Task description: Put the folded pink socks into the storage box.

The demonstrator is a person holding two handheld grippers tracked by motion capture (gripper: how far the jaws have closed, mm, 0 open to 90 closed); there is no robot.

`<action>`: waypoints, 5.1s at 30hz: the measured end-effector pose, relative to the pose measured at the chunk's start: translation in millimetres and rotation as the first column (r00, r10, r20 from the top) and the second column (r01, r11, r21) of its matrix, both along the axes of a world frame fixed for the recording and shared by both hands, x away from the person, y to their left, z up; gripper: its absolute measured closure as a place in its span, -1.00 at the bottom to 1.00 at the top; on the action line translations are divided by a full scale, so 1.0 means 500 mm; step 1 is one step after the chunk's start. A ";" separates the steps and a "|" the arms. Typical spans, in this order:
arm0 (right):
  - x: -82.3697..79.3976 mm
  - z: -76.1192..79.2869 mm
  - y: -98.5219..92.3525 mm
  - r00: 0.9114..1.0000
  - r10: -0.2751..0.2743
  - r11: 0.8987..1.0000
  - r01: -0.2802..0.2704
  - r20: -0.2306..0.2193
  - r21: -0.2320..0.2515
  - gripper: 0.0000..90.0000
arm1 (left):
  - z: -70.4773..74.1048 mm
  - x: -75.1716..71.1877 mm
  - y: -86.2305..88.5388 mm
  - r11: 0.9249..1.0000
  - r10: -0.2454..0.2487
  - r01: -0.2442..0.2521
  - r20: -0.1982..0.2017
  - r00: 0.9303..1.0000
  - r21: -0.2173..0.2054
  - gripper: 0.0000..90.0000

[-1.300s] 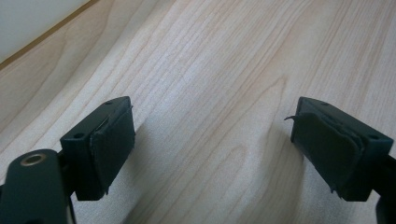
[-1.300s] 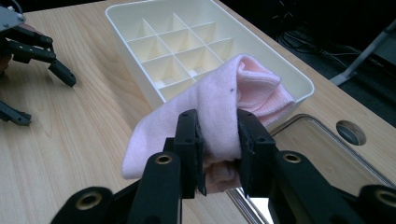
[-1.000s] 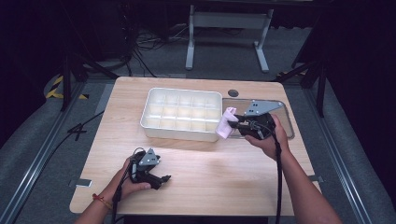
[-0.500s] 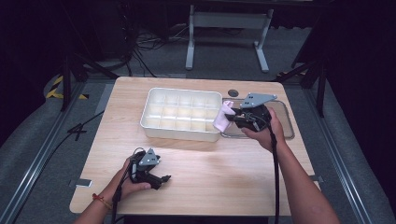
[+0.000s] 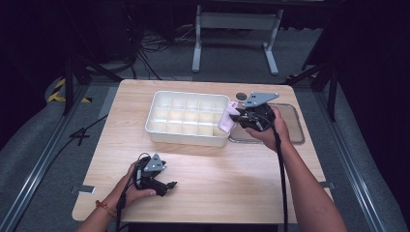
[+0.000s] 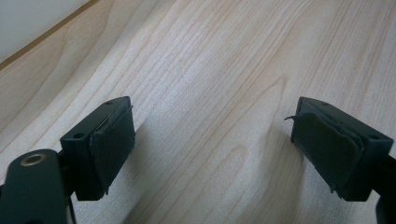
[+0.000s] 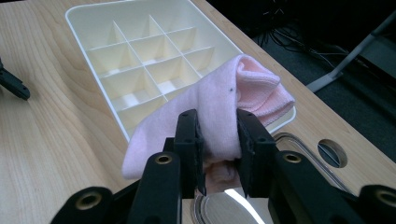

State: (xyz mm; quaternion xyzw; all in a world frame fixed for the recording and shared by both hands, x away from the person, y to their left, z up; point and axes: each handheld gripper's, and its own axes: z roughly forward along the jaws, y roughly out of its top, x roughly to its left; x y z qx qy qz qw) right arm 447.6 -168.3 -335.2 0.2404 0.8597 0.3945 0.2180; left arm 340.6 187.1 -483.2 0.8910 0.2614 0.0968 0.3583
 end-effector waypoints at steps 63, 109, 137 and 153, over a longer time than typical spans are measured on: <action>0.046 -0.121 0.109 0.998 0.026 0.954 -0.041 -0.053 -0.297 0.59 | 0.000 -0.001 0.000 1.000 0.003 -0.003 0.000 1.000 -0.001 -0.69; 0.129 -0.150 0.145 0.917 0.055 0.871 -0.238 -0.395 -0.430 0.71 | -0.001 0.000 -0.004 1.000 -0.002 0.002 -0.005 1.000 -0.009 -0.70; 0.145 -0.173 0.153 0.890 -0.003 0.874 -0.220 -0.457 -0.433 0.72 | 0.000 0.002 -0.005 1.000 -0.011 0.011 0.000 1.000 -0.001 -0.71; 0.135 -0.161 0.149 0.899 0.004 0.881 -0.210 -0.439 -0.423 0.57 | 0.000 0.001 -0.005 1.000 -0.009 0.009 0.000 1.000 -0.003 -0.70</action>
